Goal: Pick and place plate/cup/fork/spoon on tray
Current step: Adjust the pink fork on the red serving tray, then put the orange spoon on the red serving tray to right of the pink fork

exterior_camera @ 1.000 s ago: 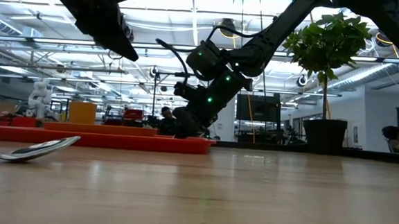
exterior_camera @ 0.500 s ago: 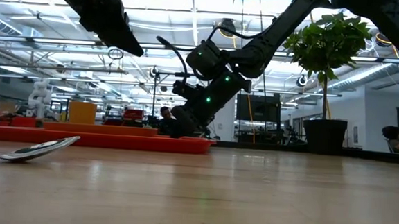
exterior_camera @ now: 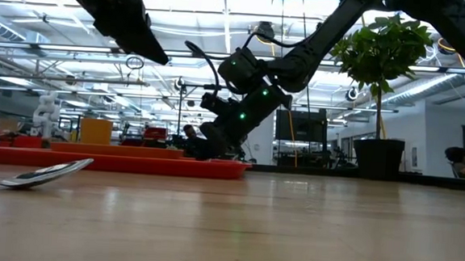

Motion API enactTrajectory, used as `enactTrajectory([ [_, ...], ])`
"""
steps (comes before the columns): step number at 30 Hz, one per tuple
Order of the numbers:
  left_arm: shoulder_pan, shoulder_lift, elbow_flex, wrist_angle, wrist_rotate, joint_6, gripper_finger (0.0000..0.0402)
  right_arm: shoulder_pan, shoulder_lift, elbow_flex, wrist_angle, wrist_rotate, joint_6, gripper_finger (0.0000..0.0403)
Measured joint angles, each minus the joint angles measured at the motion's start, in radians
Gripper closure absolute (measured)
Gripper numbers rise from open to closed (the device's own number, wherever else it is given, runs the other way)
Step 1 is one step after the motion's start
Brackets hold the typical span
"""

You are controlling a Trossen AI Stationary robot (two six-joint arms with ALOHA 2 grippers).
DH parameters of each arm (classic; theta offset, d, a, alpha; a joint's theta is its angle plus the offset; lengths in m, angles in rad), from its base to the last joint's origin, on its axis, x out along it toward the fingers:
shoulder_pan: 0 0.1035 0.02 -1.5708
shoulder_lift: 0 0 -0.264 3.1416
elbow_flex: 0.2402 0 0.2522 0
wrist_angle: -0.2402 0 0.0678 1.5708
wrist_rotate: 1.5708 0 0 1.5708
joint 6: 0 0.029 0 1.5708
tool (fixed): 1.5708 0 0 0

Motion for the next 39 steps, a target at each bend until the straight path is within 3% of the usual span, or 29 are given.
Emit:
enactTrajectory([
  [24,0.000,0.000,0.000,0.043,0.000,0.057,0.0378,0.057,-0.007,-0.002,0.025,-0.026,-0.091,0.0399],
  [32,-0.043,0.010,0.001,0.044,-0.001,-0.075,0.0378,0.072,-0.179,-0.001,-0.192,-0.021,-0.072,0.0399],
  [39,-0.249,0.151,0.001,0.034,-0.026,-0.341,0.0378,0.107,-0.374,-0.036,-0.496,-0.022,-0.003,0.0399],
])
